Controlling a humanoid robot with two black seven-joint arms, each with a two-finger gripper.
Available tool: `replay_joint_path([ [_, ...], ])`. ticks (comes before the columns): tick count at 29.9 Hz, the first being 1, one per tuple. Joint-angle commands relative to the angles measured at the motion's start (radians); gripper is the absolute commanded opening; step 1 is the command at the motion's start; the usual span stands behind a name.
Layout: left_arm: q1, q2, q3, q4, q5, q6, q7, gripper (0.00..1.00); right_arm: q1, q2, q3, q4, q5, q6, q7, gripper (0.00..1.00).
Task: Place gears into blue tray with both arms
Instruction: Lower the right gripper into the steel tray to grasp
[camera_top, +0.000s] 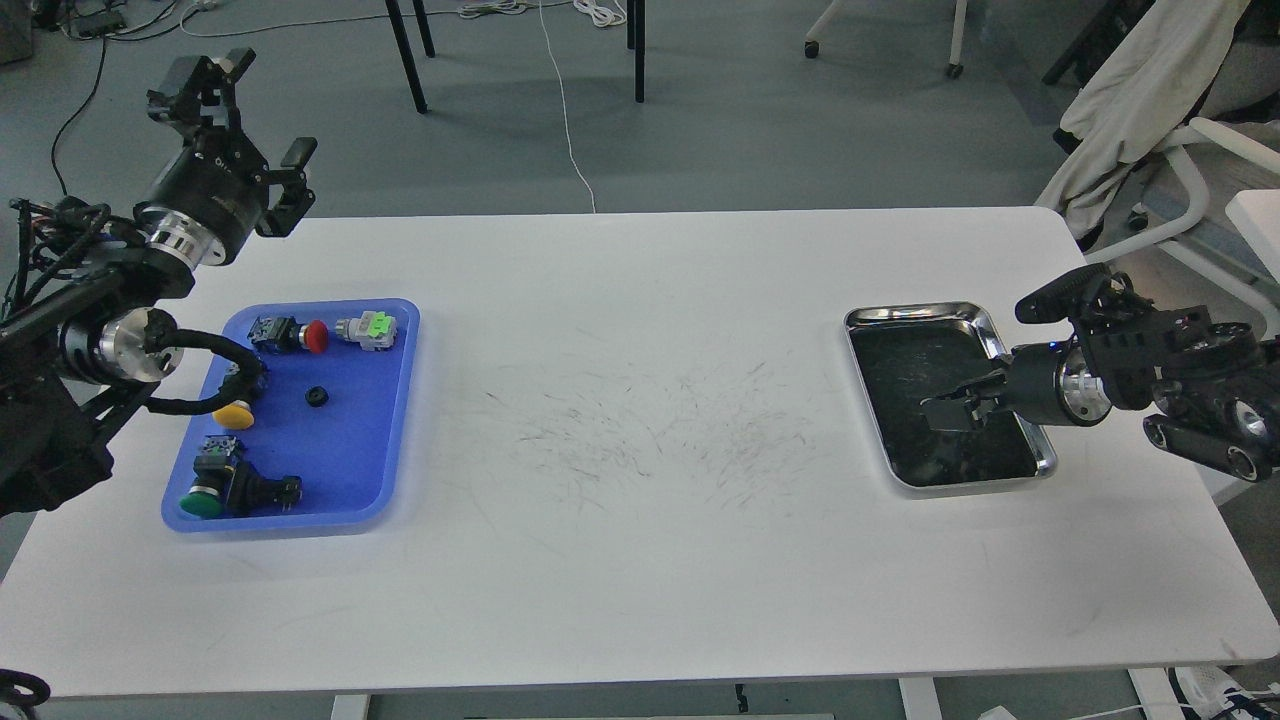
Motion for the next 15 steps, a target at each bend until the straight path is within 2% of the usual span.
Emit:
replay_joint_path([
  [1, 0.001, 0.008, 0.000, 0.000, 0.000, 0.001, -0.001, 1.00, -0.016, 0.000, -0.003, -0.009, -0.025, -0.001, 0.000, 0.82],
  [8, 0.011, 0.020, 0.000, -0.003, -0.001, 0.001, -0.004, 1.00, -0.070, 0.040, 0.001, -0.112, -0.023, -0.004, 0.000, 0.80],
  [15, 0.011, 0.031, -0.002, -0.003, -0.001, 0.003, -0.006, 1.00, -0.062, 0.071, 0.003, -0.110, -0.021, -0.006, 0.000, 0.79],
])
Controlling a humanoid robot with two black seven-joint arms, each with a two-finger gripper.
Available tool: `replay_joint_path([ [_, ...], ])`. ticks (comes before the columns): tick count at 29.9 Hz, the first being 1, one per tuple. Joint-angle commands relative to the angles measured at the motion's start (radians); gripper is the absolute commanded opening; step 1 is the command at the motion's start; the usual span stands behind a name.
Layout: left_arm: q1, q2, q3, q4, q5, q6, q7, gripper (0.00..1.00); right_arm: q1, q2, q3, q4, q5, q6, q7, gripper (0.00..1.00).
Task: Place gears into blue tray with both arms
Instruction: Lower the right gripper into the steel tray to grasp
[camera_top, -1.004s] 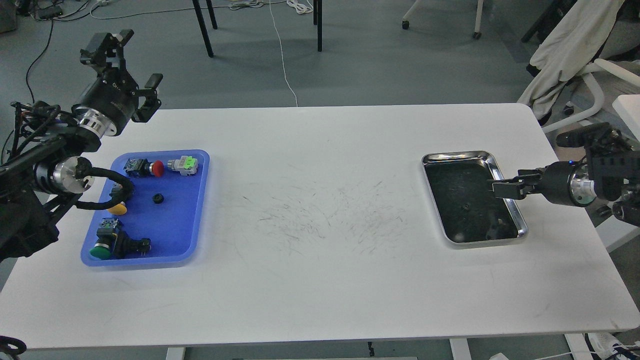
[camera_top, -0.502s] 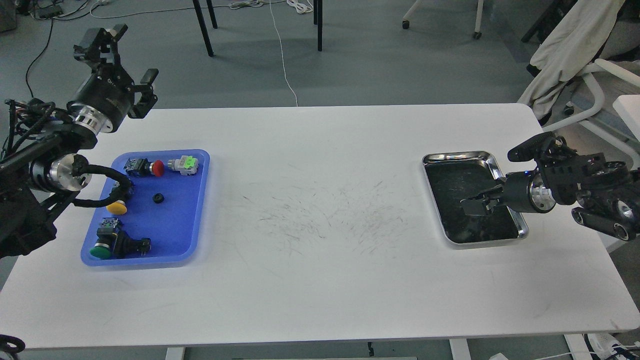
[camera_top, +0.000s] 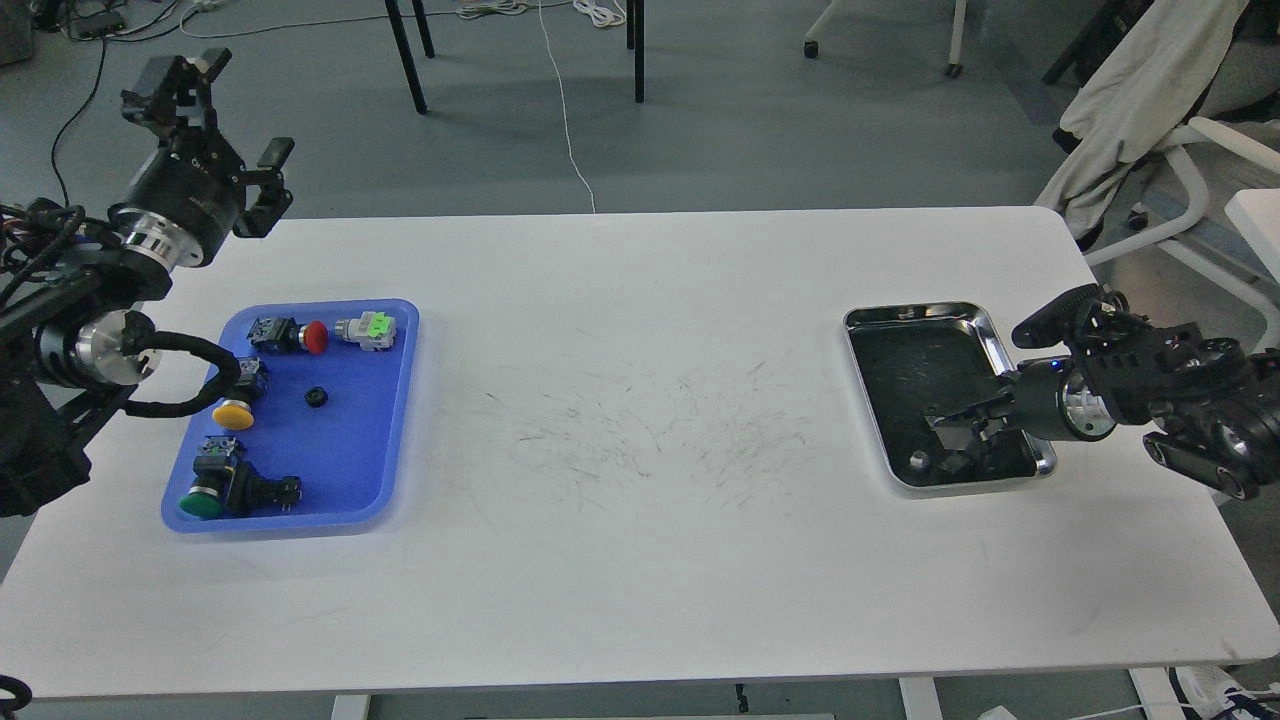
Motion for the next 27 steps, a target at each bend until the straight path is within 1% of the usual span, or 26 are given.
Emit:
replay_joint_path([
  [1, 0.000, 0.001, 0.000, 0.000, 0.000, 0.000, 0.000, 1.00, 0.005, 0.018, 0.001, 0.004, 0.000, 0.000, 0.000, 0.79],
  [4, 0.000, 0.001, 0.000, 0.000, 0.000, 0.000, 0.000, 1.00, 0.008, 0.036, -0.002, 0.008, -0.003, 0.000, 0.000, 0.78],
  [14, -0.001, 0.002, 0.000, 0.000, 0.000, 0.000, 0.000, 1.00, 0.003, 0.036, -0.003, 0.007, -0.003, 0.000, 0.000, 0.77],
  [16, -0.001, 0.002, 0.000, 0.000, 0.000, 0.001, 0.000, 1.00, 0.005, 0.035, -0.005, 0.005, -0.006, 0.001, 0.000, 0.72],
  [19, -0.001, 0.002, 0.000, 0.000, 0.000, 0.000, 0.000, 1.00, 0.002, 0.035, -0.009, 0.001, -0.019, 0.003, 0.000, 0.58],
  [23, -0.001, 0.004, 0.001, 0.000, 0.000, 0.001, 0.000, 1.00, 0.005, 0.035, -0.028, 0.001, -0.032, 0.003, 0.000, 0.53],
  [27, -0.003, 0.009, 0.001, 0.000, 0.000, 0.002, 0.001, 1.00, 0.011, 0.035, -0.042, -0.001, -0.035, 0.004, 0.000, 0.46],
])
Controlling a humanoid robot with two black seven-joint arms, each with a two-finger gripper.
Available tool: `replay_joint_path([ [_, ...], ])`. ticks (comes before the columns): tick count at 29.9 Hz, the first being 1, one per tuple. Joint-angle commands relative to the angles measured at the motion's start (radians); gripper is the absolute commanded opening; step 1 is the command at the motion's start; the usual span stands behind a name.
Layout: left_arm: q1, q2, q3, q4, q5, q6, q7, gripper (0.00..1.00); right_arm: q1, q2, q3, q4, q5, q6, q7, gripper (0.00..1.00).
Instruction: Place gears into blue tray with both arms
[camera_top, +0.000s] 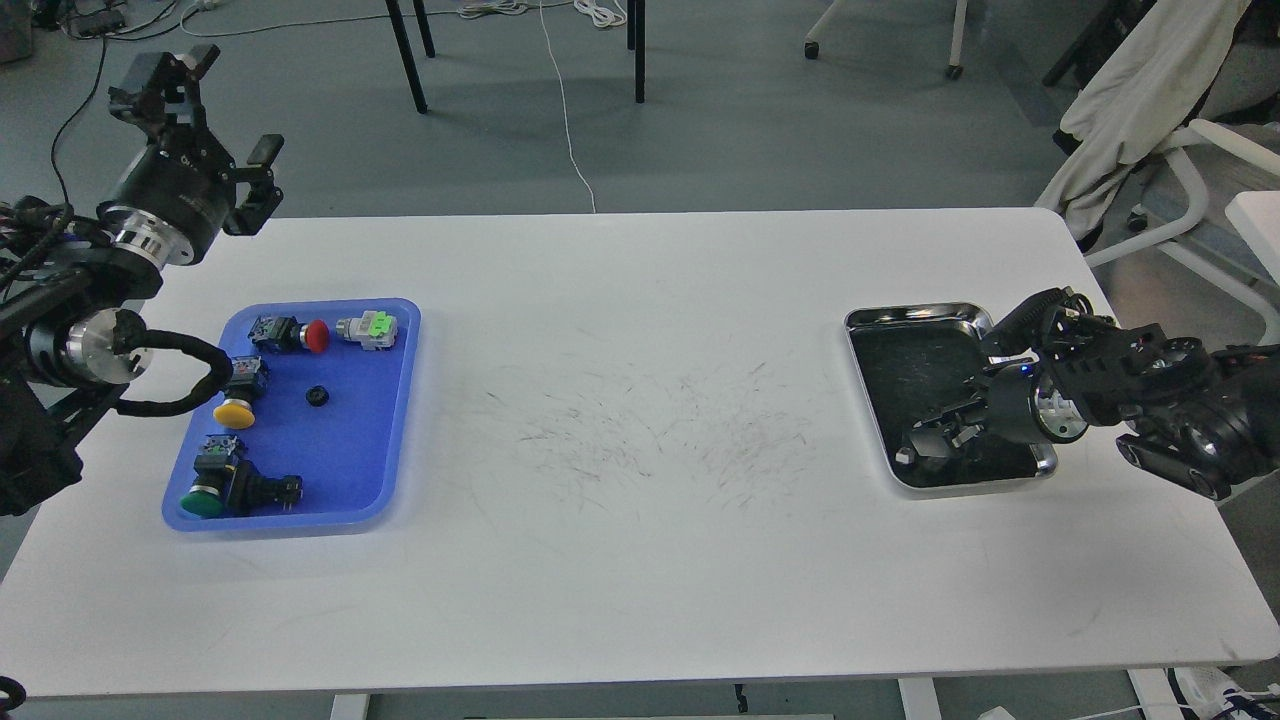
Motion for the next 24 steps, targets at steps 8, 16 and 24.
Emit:
replay_joint_path([
  [8, 0.000, 0.001, -0.001, 0.000, 0.002, 0.001, 0.002, 1.00, 0.002, 0.000, -0.027, -0.003, -0.003, 0.002, 0.000, 0.27],
  [16, 0.000, 0.001, 0.000, 0.000, 0.002, 0.001, 0.002, 1.00, 0.002, 0.002, -0.024, -0.011, -0.002, -0.009, 0.000, 0.06],
  [24, 0.000, 0.015, 0.003, -0.005, 0.003, 0.001, 0.002, 1.00, 0.010, 0.008, -0.010, -0.032, 0.000, -0.040, 0.000, 0.02],
])
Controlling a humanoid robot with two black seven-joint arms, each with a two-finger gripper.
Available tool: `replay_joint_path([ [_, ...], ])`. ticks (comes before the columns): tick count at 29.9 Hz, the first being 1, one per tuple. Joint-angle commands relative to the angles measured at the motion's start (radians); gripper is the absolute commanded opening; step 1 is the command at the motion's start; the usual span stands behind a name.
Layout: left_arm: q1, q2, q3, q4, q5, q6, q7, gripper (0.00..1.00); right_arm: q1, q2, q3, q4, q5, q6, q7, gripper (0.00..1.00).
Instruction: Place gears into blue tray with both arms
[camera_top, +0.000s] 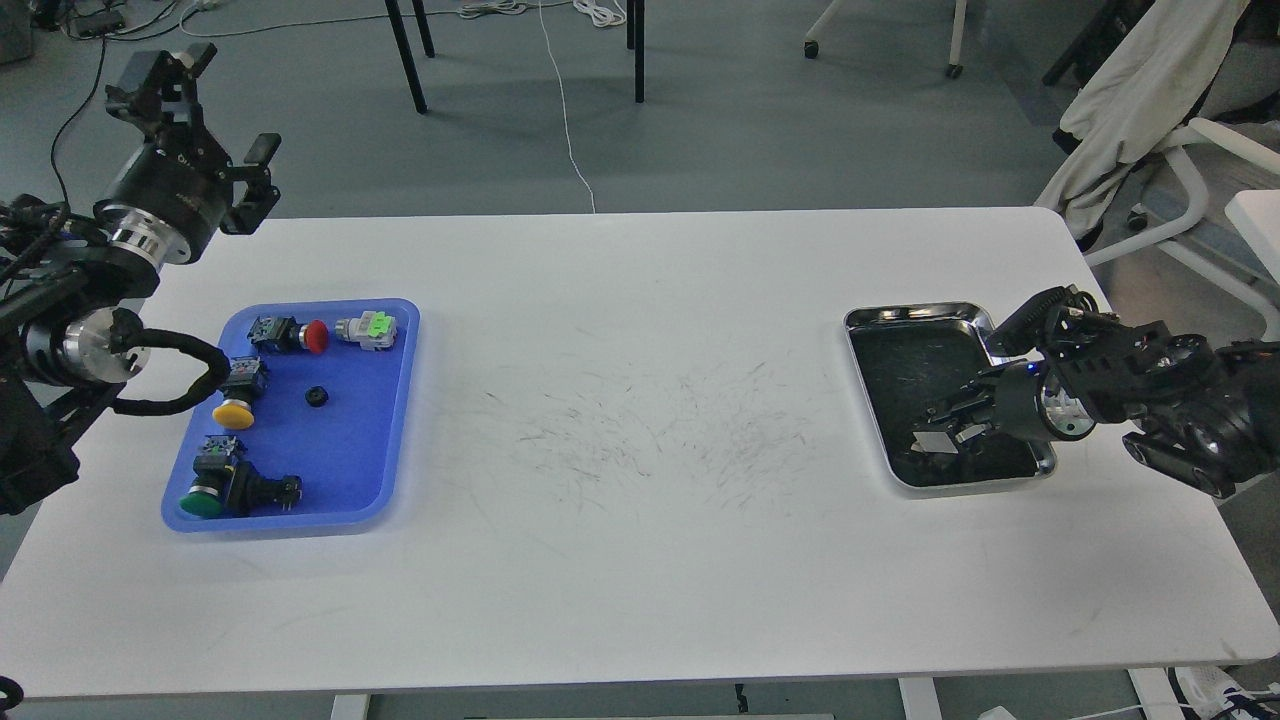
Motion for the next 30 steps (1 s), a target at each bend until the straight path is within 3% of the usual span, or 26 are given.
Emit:
replay_joint_path([
  [1, 0.000, 0.010, 0.002, -0.003, 0.000, -0.001, 0.000, 1.00, 0.008, 0.006, 0.012, -0.009, 0.001, -0.016, 0.000, 0.02],
  [10, 0.000, 0.010, 0.003, -0.003, 0.000, 0.001, 0.000, 1.00, 0.006, 0.034, 0.020, -0.028, 0.004, -0.019, 0.000, 0.04],
  [14, 0.000, 0.010, 0.003, -0.003, 0.000, 0.001, 0.000, 1.00, 0.012, 0.031, 0.030, -0.022, 0.024, -0.019, 0.000, 0.54],
  [18, 0.000, 0.010, 0.003, -0.003, 0.000, 0.001, 0.002, 1.00, 0.002, 0.028, 0.099, -0.054, 0.029, -0.015, 0.000, 0.69],
  [23, 0.000, 0.010, 0.003, -0.003, 0.001, 0.001, 0.000, 1.00, -0.060, 0.038, 0.178, -0.175, 0.060, -0.013, 0.000, 0.72],
  [30, 0.000, 0.010, 0.003, -0.003, 0.001, -0.001, 0.000, 1.00, -0.064, 0.071, 0.181, -0.184, 0.069, -0.009, 0.000, 0.74],
])
